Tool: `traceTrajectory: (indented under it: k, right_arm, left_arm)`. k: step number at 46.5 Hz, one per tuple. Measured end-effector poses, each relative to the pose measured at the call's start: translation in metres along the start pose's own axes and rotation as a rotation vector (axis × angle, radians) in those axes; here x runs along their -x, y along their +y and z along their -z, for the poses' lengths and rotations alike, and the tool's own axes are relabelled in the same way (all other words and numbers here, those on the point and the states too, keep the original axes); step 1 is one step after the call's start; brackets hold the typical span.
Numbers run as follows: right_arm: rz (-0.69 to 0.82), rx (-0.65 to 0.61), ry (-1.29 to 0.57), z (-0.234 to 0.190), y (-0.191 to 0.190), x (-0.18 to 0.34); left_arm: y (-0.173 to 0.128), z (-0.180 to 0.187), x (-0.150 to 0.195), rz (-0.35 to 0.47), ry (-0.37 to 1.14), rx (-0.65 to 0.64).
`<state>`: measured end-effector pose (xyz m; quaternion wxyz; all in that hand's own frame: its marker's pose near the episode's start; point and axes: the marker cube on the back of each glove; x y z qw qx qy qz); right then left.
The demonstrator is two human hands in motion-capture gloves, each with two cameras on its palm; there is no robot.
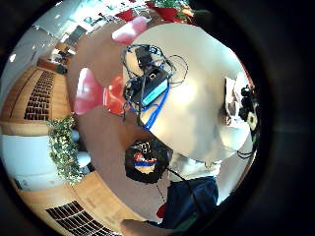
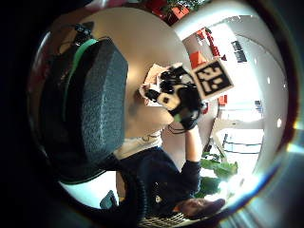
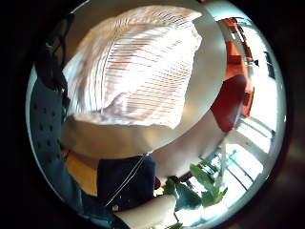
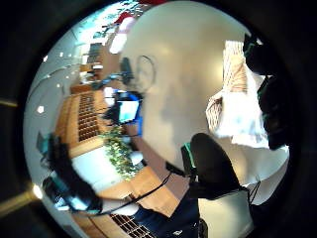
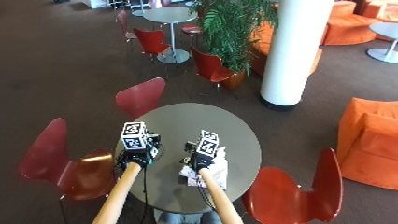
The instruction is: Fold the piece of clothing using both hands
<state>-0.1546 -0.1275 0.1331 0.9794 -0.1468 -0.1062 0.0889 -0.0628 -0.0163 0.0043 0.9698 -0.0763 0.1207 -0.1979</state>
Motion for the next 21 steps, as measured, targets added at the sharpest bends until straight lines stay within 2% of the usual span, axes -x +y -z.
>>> traceTrajectory:
  k: [2,6,14,21]
  right_arm:
    - [0.053,-0.115,-0.025,0.020,0.002,-0.005]
    - [0.065,-0.218,-0.021,0.061,0.031,-0.012]
    - [0.065,-0.323,0.007,0.111,0.067,-0.037]
    - [0.092,-0.340,-0.009,0.117,0.087,-0.055]
  left_arm:
    - [0.000,0.006,-0.002,0.001,0.000,-0.010]
    - [0.000,0.016,-0.004,0.005,-0.014,-0.022]
    - [0.002,0.030,-0.006,0.008,-0.042,-0.038]
    - [0.006,0.033,-0.005,0.015,-0.015,-0.042]
